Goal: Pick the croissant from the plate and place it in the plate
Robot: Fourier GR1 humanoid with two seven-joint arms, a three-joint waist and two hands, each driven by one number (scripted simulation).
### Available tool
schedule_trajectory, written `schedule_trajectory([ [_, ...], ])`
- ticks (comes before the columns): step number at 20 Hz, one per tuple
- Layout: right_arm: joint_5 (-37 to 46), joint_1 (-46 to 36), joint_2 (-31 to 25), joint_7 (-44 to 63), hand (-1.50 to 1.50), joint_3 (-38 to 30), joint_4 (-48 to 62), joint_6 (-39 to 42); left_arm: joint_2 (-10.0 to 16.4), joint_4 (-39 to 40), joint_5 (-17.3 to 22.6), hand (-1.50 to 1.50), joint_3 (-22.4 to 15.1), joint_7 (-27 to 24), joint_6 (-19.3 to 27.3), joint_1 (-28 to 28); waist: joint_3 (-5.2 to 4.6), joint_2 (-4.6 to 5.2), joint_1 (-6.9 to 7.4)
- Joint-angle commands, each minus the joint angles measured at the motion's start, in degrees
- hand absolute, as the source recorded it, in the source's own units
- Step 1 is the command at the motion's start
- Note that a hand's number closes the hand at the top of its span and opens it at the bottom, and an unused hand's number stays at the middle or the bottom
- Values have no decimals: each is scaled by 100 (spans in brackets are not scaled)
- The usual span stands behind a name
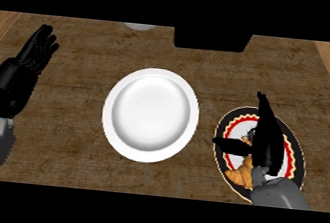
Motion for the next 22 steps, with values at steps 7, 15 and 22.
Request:
schedule_trajectory([
  [7, -699, -426, -282, 3275, -150, 327, -1048, 3413, -107, -213, -74, 0, -72, 67, 58, 96, 21, 7, 44],
  [15, -846, -631, -300, 3974, -150, 35, -1187, 3887, -241, 47, -83, 0, 45, 36, -15, -105, 37, 55, 63],
  [22, -774, -324, -320, 3871, -150, -56, -582, 4059, -158, 75, -107, 0, 147, -129, -181, -21, 37, 70, 95],
])
